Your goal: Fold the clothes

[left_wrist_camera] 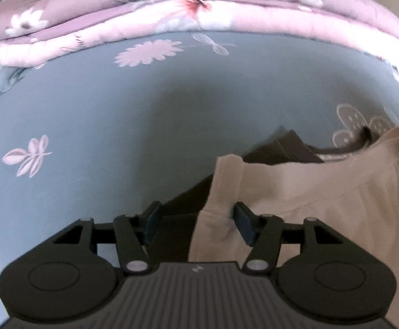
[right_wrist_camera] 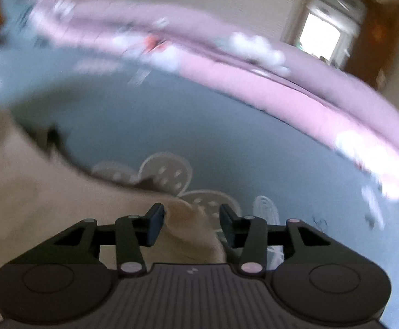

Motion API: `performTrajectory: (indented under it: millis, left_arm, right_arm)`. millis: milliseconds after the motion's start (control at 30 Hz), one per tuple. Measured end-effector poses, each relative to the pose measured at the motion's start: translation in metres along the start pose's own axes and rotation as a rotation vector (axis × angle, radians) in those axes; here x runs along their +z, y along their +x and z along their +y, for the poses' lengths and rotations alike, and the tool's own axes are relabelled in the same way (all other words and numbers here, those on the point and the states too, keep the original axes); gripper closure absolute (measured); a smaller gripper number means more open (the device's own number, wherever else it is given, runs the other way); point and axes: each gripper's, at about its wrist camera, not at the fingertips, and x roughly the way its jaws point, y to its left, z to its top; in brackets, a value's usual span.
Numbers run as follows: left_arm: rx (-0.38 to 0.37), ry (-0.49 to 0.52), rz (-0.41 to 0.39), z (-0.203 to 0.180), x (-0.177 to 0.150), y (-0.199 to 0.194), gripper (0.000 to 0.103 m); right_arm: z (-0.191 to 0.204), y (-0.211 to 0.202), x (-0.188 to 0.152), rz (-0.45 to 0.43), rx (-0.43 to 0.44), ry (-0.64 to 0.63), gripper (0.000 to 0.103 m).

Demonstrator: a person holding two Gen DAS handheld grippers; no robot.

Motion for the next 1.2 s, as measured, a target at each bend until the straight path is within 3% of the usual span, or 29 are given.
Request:
performTrajectory:
  millis: [167,300,533,600,633,667,700,733,867,933,1033,1200]
  left_arm:
    - [-0.016,-0.010,-0.077,0.007,-0.009,-0.022,0.049]
    - [-0.053,-0.064,-0.117,0.012,-0.009,-0.023,0.049]
    - [-0.096,-0.070,-0.094,0.009,-0.006,0.000,0.049]
    - [-0.109,-0.085,-0.081,0.011,-0.007,0.007,0.051]
    - [-0.120,-0.081,-0.080,0.011,-0.008,0.009,0.057]
    - [-0.131,-0.076,-0.080,0.010,-0.010,0.010,0.064]
    - [-0.136,-0.057,-0.082,0.009,-0.011,0.011,0.083]
    - [-0.134,-0.035,-0.086,0.006,-0.013,0.011,0.086]
    - [-0.072,0.030,-0.132,-0.003,-0.013,0.006,0.090]
    - [-0.037,-0.001,-0.127,-0.004,-0.011,0.011,0.092]
    - [-0.013,-0.035,-0.107,-0.004,-0.011,0.014,0.088]
    - [-0.025,-0.017,-0.122,-0.003,-0.011,-0.012,0.078]
  right_arm:
    - [-0.060,-0.026,-0.010,-0.007,0.063,0.277,0.048]
    - [-0.092,-0.022,-0.034,0.043,0.130,0.425,0.048]
    - [-0.080,0.000,-0.053,0.052,0.243,0.425,0.048]
    - [-0.073,0.008,-0.052,0.063,0.247,0.410,0.048]
    - [-0.069,0.013,-0.052,0.072,0.249,0.400,0.049]
    - [-0.066,0.017,-0.052,0.087,0.253,0.389,0.056]
    - [-0.062,0.021,-0.051,0.097,0.252,0.377,0.088]
    - [-0.059,0.021,-0.051,0.096,0.245,0.363,0.098]
    - [-0.057,0.014,-0.049,0.037,0.182,0.359,0.100]
    - [-0.063,0.012,-0.048,0.014,0.146,0.399,0.100]
    - [-0.059,0.031,-0.051,0.105,0.131,0.405,0.099]
    - [-0.069,0.002,-0.050,0.068,0.169,0.470,0.078]
